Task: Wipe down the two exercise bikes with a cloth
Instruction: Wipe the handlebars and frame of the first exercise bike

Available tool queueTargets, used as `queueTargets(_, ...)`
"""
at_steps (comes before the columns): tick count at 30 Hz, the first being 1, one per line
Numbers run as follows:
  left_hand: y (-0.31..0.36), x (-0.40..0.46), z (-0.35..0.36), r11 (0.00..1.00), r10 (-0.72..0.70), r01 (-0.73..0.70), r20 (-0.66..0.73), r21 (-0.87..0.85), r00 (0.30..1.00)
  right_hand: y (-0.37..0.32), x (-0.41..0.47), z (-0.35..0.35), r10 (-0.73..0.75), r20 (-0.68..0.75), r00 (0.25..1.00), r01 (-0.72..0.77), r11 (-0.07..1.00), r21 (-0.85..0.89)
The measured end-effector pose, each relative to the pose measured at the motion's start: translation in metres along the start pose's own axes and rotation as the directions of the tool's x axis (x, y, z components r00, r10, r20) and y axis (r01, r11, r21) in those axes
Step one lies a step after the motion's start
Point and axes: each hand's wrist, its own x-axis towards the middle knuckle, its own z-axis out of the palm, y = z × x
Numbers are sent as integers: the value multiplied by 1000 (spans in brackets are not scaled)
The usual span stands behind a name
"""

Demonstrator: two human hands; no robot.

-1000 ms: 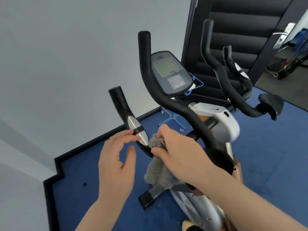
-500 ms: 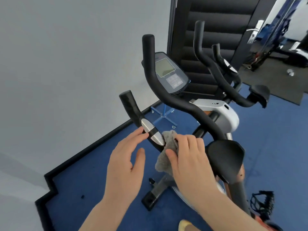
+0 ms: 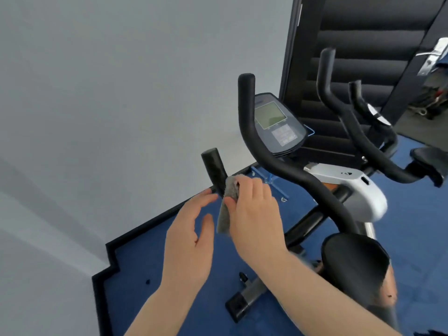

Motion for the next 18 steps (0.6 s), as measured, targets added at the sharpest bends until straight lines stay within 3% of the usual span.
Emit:
queueTargets(3, 4, 4, -1, 1000, -11, 12, -59, 8, 998, 12, -16, 1, 35, -18, 999, -34, 998, 53)
queueTargets(7, 2, 12, 1, 999, -14, 18, -122, 31, 992, -3, 12, 14, 17, 67, 998, -31, 976, 214)
queueTargets(11, 2, 24, 1, 998, -54, 55, -80, 11, 995, -10, 27, 14, 8, 98, 995, -28, 980, 198)
queueTargets(14, -4, 40, -5, 999, -35, 35, -66, -2, 997, -9, 8, 10, 1, 33, 999, -5, 992, 126)
queueTargets(18, -7, 61, -7, 999, 5, -3, 39, -52, 999, -28, 50, 13, 67, 29, 997, -73, 950, 305)
